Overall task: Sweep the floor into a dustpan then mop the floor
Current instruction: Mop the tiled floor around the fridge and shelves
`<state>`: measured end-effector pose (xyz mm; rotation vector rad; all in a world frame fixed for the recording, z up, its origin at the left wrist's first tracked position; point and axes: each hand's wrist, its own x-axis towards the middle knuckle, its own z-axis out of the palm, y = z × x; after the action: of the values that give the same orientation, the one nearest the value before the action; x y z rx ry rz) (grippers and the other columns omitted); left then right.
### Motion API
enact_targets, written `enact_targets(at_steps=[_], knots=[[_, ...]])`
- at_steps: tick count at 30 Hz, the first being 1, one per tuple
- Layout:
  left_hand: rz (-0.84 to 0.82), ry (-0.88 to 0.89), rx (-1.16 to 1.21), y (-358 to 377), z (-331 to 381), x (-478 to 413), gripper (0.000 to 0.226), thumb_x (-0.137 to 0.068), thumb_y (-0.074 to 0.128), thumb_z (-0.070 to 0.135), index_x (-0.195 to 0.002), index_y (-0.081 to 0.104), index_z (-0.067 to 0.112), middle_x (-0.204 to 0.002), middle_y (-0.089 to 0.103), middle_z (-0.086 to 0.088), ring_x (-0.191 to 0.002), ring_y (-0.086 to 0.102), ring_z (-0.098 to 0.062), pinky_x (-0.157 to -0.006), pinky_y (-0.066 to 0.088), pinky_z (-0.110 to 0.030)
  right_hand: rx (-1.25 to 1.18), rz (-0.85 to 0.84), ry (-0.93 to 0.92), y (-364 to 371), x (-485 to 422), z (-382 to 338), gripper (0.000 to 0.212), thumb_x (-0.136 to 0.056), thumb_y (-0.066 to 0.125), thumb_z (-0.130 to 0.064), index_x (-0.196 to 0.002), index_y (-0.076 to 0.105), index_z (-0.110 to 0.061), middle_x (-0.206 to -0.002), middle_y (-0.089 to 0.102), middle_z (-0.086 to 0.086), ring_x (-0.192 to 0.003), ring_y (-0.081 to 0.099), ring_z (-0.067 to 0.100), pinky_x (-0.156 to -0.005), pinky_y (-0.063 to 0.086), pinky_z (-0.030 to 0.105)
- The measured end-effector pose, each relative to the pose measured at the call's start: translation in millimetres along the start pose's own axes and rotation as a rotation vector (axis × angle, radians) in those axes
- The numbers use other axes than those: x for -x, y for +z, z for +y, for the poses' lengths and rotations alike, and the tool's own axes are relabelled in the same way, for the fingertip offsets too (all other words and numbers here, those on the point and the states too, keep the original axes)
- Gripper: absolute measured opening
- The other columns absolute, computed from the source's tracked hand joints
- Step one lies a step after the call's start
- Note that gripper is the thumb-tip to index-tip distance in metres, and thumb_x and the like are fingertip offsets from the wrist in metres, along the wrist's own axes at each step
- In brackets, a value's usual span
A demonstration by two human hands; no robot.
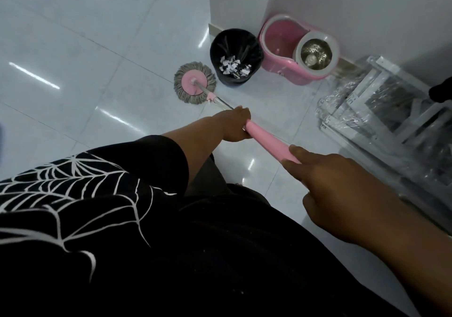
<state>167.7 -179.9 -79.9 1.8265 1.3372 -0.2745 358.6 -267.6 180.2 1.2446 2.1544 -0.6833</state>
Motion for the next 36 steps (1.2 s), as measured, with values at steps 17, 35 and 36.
enact_targets(at_steps=[17,35,36], knots=[[0.058,-0.027,-0.012,-174.3,-171.6,-58.4,0.063,-0.086,0.067,0.039,-0.135,0.042,0.009,-0.150,0.036,-0.015,-0.138,0.038,-0.033,-0.109,0.037,-0.048,-0.044,0.043,-0.033,-128.6,-199.6,-70.8,0.054,-0.079,0.059,-0.011,-0.131,0.055,-0.020,-0.145,0.045,0.008,-0.095,0.063,0.026,-0.082,0.051,0.032],[0.002,-0.083,-0.156,-193.0,-205.9,-57.9,0.063,-0.089,0.067,0.031,-0.138,0.038,0.003,-0.148,0.036,-0.019,-0.136,0.040,-0.035,-0.108,0.037,-0.049,-0.137,0.174,-0.034,-105.8,-232.8,-103.3,0.043,-0.080,0.051,-0.008,-0.122,0.059,-0.016,-0.141,0.046,0.013,-0.090,0.059,0.030,-0.067,0.037,0.028],[-0.003,-0.073,-0.160,-184.6,-197.6,-52.6,0.063,-0.088,0.067,0.033,-0.137,0.039,0.003,-0.147,0.036,-0.018,-0.135,0.041,-0.034,-0.107,0.038,-0.049,-0.141,0.167,-0.031,-100.3,-221.1,-103.9,0.044,-0.080,0.052,-0.008,-0.122,0.058,-0.016,-0.138,0.048,0.013,-0.088,0.059,0.030,-0.066,0.038,0.028]])
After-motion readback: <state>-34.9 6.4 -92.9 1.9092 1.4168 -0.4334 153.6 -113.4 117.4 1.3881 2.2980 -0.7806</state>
